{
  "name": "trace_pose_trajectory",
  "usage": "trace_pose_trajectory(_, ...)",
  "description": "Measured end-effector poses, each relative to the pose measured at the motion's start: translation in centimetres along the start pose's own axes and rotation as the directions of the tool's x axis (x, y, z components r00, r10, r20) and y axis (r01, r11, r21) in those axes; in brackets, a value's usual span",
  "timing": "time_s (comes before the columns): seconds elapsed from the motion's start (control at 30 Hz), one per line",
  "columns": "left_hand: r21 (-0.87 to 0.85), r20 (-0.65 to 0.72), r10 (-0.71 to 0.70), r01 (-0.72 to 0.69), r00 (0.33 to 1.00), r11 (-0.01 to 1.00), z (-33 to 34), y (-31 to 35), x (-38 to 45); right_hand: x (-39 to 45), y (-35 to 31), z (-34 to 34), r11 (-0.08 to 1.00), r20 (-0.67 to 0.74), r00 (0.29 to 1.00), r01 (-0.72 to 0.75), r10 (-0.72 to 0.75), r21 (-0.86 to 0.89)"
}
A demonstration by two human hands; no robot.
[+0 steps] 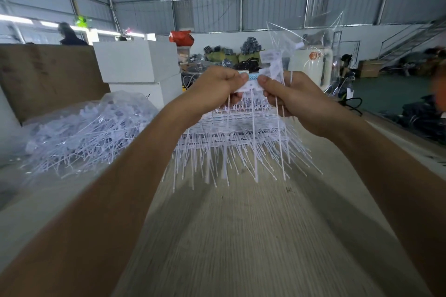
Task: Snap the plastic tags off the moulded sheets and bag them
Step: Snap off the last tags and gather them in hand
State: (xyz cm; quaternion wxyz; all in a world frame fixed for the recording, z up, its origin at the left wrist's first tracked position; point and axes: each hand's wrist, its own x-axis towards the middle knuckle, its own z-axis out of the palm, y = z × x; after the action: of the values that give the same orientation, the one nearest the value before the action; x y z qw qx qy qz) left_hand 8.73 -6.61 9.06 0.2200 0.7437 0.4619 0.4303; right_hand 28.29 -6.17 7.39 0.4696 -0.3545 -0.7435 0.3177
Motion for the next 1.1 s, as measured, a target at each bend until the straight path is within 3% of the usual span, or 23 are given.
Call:
trace_pose_trajectory(0.07,-0.102,-0.033,-0.072,0.069,0.997,0.992,0.1,0.1,0.3,0.0,-0.7,0.4,0.994,-0.015,0.997,0.072,-0.074,-0.088)
trace_pose_trajectory(0.13,-0.206,0.009,-0.143,0.142,0.990,0.968,0.1,0.1,0.5,0.0,-1.3,0.8,0.941,-0.020,0.981,0.180,-0.194,-0.286)
trace_pose_trajectory(0.27,-0.343,0.178,-0.229,0.278,0.957,0.897,-0.1,0.1,0.2,0.0,-2.0,0.6,0.587,0.110,0.914,0.339,-0.390,-0.735)
trace_pose_trajectory(0.37,-0.472,0.279,-0.260,0.368,0.925,0.801,-0.4,-0.2,-0.2,-0.3,-2.4,0.6,0.408,0.187,0.835,0.432,-0.517,-0.804)
trace_pose_trajectory(0.43,-0.500,0.291,-0.197,0.324,0.936,0.803,-0.8,-0.1,-0.4,-0.2,-2.4,0.7,0.467,0.129,0.844,0.408,-0.521,-0.785)
trace_pose_trajectory(0.57,-0.284,0.148,-0.134,0.172,0.980,0.943,-1.1,0.3,0.1,0.1,-1.4,1.0,0.667,-0.018,0.920,0.271,-0.392,-0.694)
trace_pose_trajectory(0.67,-0.177,0.231,-0.111,0.154,0.967,0.972,-1.3,0.4,-0.2,0.4,-0.6,1.4,0.758,-0.142,0.924,0.196,-0.356,-0.622)
trace_pose_trajectory(0.73,-0.064,0.347,-0.069,0.097,0.935,0.993,-1.2,0.8,-0.7,1.1,0.3,0.0,0.903,-0.357,0.902,0.075,-0.242,-0.423)
trace_pose_trajectory(0.8,-0.021,0.350,-0.027,0.037,0.936,0.999,-1.0,1.5,-0.8,1.2,1.2,-2.3,0.982,-0.487,0.869,-0.012,-0.083,-0.190)
trace_pose_trajectory(0.97,0.030,0.300,0.005,-0.015,0.954,0.999,-0.8,1.4,-0.5,0.9,3.2,-3.4,0.967,-0.327,0.945,-0.056,-0.029,-0.247)
trace_pose_trajectory(1.1,0.007,0.303,0.016,-0.019,0.953,1.000,-1.2,0.6,-0.6,1.1,2.4,-2.2,0.906,-0.337,0.932,-0.023,-0.134,-0.422)
